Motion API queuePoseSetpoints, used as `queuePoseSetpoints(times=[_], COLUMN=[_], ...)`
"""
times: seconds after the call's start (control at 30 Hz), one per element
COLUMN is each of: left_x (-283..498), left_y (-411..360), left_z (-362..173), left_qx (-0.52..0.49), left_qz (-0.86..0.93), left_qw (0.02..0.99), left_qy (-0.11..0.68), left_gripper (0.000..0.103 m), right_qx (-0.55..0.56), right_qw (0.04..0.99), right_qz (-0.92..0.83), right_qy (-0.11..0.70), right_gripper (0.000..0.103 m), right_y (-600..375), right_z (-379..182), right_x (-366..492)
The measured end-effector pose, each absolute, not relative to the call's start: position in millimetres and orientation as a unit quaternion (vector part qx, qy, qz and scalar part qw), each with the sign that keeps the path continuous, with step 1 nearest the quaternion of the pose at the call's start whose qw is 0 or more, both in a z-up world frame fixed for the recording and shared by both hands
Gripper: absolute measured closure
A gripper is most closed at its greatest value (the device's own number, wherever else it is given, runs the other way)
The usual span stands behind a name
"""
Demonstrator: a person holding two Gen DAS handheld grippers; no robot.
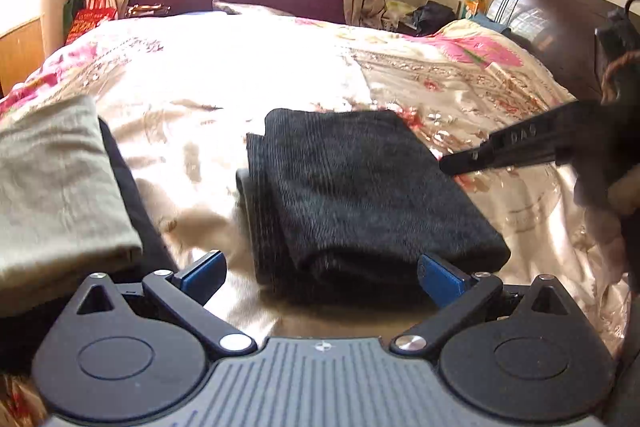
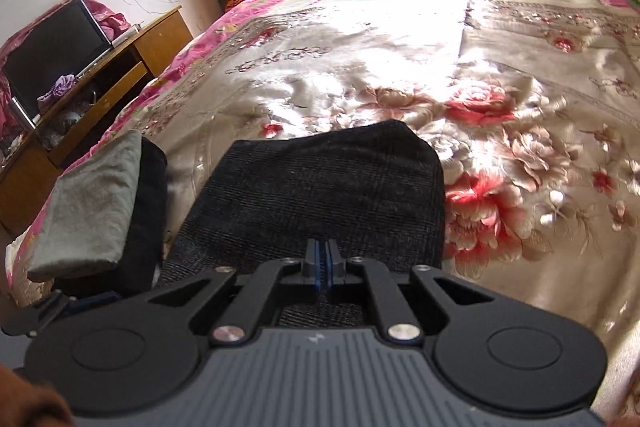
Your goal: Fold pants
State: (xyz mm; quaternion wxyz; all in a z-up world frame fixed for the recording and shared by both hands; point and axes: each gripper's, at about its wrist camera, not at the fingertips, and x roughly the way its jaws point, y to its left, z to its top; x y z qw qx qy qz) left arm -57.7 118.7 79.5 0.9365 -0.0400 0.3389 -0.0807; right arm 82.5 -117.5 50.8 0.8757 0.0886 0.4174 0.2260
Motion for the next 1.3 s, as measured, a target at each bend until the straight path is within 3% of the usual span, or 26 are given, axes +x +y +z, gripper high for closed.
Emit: queuePoseSetpoints(times=[0.13, 0.2, 0.23, 0.27, 0.43, 0.53, 0.63, 0.83, 0.9, 0.97, 1.0, 1.13, 1.23, 1.3], left_x=[-17.9, 7.3, 17.1, 24.9, 40.9, 34.2, 38.7, 49.1, 52.5, 48.7, 43.3, 21.1, 23.8, 25.5], left_y=[92.6, 91.7, 94.6, 99.6, 135.4, 131.1, 125.8, 131.0, 125.2, 116.5, 113.4, 93.4, 73.2, 67.9], left_z=[82.9, 67.2, 57.7, 46.9, 13.7, 19.2, 26.7, 18.3, 20.3, 32.3, 40.7, 59.1, 33.2, 35.0], left_qx=[0.037, 0.043, 0.039, 0.031, -0.112, -0.079, -0.042, -0.074, -0.083, -0.068, -0.066, -0.053, -0.020, -0.028], left_qz=[-0.078, -0.071, -0.069, -0.067, -0.101, -0.111, -0.128, -0.127, -0.129, -0.116, -0.123, -0.152, -0.132, -0.124], left_qw=[0.942, 0.937, 0.932, 0.925, 0.892, 0.894, 0.894, 0.885, 0.881, 0.889, 0.893, 0.899, 0.893, 0.895], left_qy=[0.323, 0.340, 0.355, 0.372, 0.427, 0.428, 0.428, 0.442, 0.447, 0.438, 0.429, 0.408, 0.429, 0.427], left_gripper=[0.000, 0.000, 0.000, 0.000, 0.000, 0.000, 0.000, 0.000, 0.000, 0.000, 0.000, 0.000, 0.000, 0.000], right_qx=[0.132, 0.149, 0.161, 0.175, 0.281, 0.341, 0.318, 0.349, 0.342, 0.362, 0.373, 0.341, 0.319, 0.331], right_qw=[0.879, 0.875, 0.868, 0.860, 0.808, 0.775, 0.771, 0.746, 0.751, 0.744, 0.740, 0.767, 0.765, 0.763], right_qz=[0.206, 0.206, 0.211, 0.215, 0.250, 0.283, 0.318, 0.316, 0.316, 0.324, 0.333, 0.304, 0.220, 0.212], right_qy=[0.409, 0.411, 0.419, 0.428, 0.454, 0.451, 0.451, 0.470, 0.467, 0.458, 0.450, 0.451, 0.514, 0.513], right_gripper=[0.095, 0.081, 0.069, 0.058, 0.054, 0.053, 0.054, 0.057, 0.063, 0.081, 0.084, 0.084, 0.077, 0.075], right_y=[-145.0, -157.6, -163.6, -168.5, -190.7, -207.6, -212.4, -188.9, -178.0, -187.2, -198.3, -235.2, -252.3, -255.2], right_z=[39.0, 29.7, 22.5, 15.1, -25.6, -32.4, -35.7, -62.4, -50.2, -35.0, -24.0, 9.3, -22.1, -33.0], right_x=[94.9, 100.8, 104.9, 108.8, 125.8, 127.4, 127.9, 141.2, 137.8, 131.6, 125.5, 96.4, 94.1, 89.4])
